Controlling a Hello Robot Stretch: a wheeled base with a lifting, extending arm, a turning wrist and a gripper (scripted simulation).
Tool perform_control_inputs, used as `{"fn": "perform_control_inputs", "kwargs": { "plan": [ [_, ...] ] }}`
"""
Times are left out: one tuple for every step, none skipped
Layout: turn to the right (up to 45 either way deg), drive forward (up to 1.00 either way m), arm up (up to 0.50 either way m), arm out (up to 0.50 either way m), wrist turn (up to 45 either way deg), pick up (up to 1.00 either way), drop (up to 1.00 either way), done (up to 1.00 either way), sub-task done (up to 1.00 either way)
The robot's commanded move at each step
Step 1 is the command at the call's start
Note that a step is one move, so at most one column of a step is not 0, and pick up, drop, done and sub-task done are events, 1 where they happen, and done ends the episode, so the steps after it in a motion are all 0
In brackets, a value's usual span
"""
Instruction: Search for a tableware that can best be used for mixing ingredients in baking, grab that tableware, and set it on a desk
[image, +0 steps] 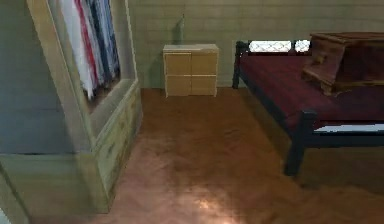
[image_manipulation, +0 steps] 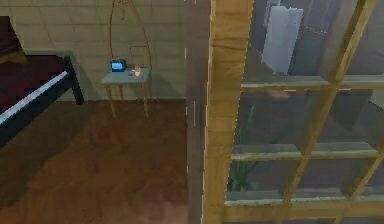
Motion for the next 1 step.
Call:
{"fn": "perform_control_inputs", "kwargs": {
  "plan": [
    [-36.0, 0.00, 0.00, 0.00, 0.0, 0.00, 0.00, 0.00, 0.00]
  ]
}}
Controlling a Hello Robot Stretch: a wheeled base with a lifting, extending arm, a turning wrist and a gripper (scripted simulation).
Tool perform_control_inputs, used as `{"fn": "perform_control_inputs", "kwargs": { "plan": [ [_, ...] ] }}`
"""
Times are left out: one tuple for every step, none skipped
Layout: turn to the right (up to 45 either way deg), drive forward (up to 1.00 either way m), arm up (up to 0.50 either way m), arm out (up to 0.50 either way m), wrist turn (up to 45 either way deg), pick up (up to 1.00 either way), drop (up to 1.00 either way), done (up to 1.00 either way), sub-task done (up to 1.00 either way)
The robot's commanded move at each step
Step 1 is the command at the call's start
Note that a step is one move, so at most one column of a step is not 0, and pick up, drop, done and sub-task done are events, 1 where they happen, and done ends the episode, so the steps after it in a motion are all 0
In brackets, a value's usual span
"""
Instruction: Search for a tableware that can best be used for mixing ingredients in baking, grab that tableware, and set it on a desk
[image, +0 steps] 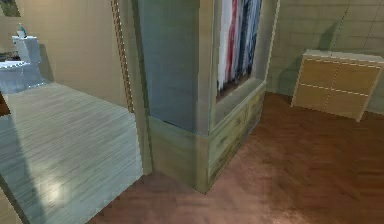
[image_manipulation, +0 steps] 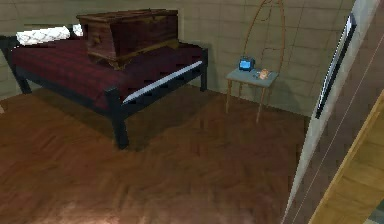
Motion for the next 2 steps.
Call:
{"fn": "perform_control_inputs", "kwargs": {
  "plan": [
    [-3.0, 0.00, 0.00, 0.00, 0.0, 0.00, 0.00, 0.00, 0.00],
    [0.0, 0.40, 0.00, 0.00, 0.0, 0.00, 0.00, 0.00, 0.00]
  ]
}}
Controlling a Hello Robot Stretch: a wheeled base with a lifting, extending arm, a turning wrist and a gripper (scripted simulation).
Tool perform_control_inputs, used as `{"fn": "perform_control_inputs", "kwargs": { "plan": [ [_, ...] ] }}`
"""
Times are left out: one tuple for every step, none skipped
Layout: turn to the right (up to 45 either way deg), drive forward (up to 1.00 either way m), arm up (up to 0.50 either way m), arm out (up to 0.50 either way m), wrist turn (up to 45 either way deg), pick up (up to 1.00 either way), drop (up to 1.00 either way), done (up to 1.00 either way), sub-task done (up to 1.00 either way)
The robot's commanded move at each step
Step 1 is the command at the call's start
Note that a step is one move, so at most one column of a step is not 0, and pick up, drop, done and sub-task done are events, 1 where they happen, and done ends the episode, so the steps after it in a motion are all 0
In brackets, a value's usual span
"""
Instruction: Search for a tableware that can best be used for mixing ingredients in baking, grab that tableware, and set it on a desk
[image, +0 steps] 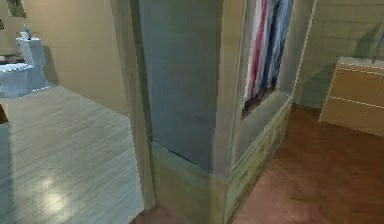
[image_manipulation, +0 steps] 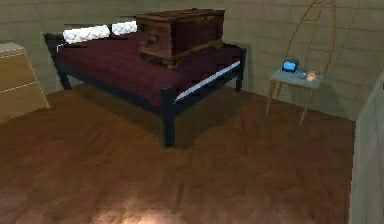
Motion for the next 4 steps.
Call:
{"fn": "perform_control_inputs", "kwargs": {
  "plan": [
    [-30.0, 0.00, 0.00, 0.00, 0.0, 0.00, 0.00, 0.00, 0.00],
    [0.0, 0.80, 0.00, 0.00, 0.0, 0.00, 0.00, 0.00, 0.00],
    [-27.0, 0.00, 0.00, 0.00, 0.0, 0.00, 0.00, 0.00, 0.00],
    [0.0, 1.00, 0.00, 0.00, 0.0, 0.00, 0.00, 0.00, 0.00]
  ]
}}
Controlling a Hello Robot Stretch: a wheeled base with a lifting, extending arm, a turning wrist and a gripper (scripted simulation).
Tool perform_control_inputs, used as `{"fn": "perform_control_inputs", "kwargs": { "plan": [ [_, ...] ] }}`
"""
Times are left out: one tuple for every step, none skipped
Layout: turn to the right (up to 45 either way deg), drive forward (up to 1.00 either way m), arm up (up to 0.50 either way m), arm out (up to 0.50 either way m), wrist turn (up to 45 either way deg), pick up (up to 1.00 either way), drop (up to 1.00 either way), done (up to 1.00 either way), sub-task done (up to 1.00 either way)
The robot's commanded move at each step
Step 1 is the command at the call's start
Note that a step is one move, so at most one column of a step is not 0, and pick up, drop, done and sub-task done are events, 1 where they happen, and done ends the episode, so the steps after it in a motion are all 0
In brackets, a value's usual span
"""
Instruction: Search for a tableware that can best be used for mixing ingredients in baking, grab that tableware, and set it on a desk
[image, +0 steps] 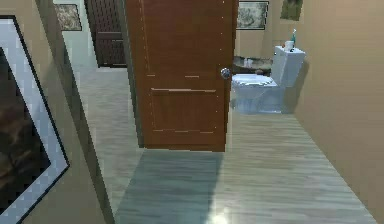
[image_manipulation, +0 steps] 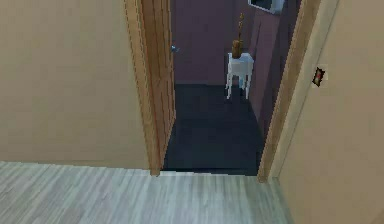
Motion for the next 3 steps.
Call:
{"fn": "perform_control_inputs", "kwargs": {
  "plan": [
    [0.0, 0.30, 0.00, 0.00, 0.0, 0.00, 0.00, 0.00, 0.00],
    [-6.0, 0.00, 0.00, 0.00, 0.0, 0.00, 0.00, 0.00, 0.00],
    [0.0, 1.00, 0.00, 0.00, 0.0, 0.00, 0.00, 0.00, 0.00]
  ]
}}
